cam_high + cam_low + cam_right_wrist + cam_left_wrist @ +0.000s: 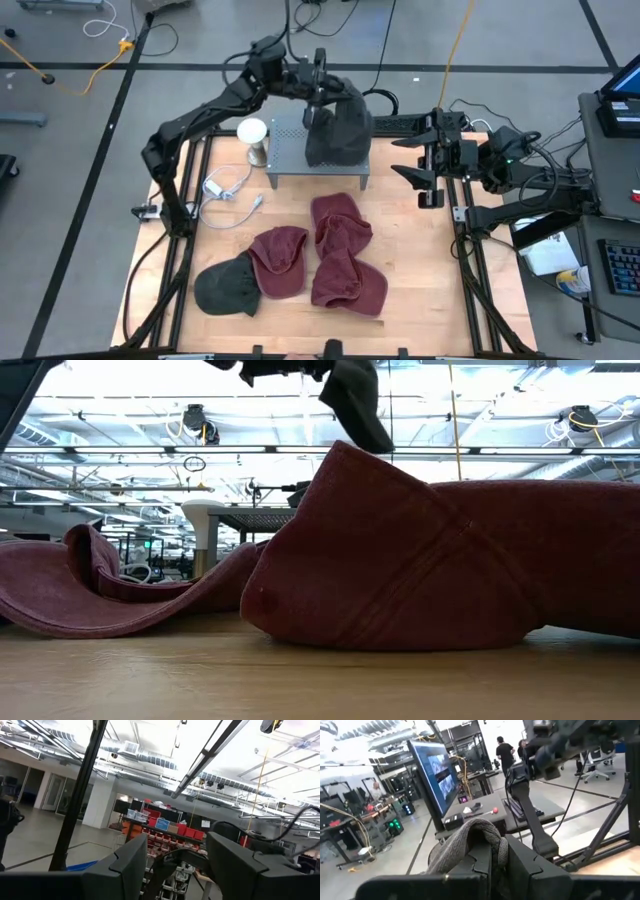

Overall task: Pick & Place hat
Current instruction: Stack the right black cap on top of the black cap on the shelf

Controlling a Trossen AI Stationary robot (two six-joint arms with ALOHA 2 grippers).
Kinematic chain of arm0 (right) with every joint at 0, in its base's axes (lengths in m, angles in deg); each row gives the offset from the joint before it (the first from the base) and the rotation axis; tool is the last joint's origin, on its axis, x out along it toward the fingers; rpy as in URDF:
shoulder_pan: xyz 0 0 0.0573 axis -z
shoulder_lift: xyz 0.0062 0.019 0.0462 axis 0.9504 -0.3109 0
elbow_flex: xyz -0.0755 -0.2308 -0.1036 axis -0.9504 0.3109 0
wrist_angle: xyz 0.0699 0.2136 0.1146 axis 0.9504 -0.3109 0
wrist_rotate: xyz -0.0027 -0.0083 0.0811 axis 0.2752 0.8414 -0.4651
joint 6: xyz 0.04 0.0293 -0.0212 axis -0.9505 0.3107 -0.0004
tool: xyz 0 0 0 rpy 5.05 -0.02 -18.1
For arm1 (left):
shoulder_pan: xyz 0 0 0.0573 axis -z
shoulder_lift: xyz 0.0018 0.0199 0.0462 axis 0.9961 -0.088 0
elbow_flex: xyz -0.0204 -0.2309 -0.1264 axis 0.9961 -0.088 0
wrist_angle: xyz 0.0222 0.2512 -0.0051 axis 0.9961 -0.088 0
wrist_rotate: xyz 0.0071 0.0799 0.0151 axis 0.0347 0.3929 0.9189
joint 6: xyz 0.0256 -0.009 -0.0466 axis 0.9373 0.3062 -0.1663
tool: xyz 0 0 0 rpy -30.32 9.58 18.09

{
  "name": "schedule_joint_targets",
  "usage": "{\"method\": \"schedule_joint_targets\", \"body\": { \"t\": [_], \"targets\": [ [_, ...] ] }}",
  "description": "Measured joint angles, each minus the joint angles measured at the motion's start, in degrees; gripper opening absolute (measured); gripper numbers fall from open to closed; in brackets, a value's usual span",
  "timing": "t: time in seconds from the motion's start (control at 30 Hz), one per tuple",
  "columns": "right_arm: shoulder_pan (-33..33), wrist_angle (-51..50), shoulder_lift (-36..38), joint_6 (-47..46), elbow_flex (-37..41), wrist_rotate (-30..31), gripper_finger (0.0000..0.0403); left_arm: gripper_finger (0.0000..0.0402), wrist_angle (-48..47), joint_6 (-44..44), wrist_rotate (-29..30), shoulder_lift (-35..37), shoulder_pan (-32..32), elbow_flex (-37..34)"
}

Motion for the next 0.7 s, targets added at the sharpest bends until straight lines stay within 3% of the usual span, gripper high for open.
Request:
{"method": "schedule_joint_targets", "body": {
  "t": [0.47, 0.7],
  "targets": [
    [0.53, -2.92, -0.02, 1.36, 0.00, 0.02, 0.0196, 0.0030, -7.57, -0.52, -3.62, -5.19, -1.76, 0.06],
    [1.92, -2.93, -0.02, 1.36, 0.00, 0.07, 0.0196, 0.0030, -16.27, 1.46, 1.40, -5.16, -2.02, 0.06]
  ]
}}
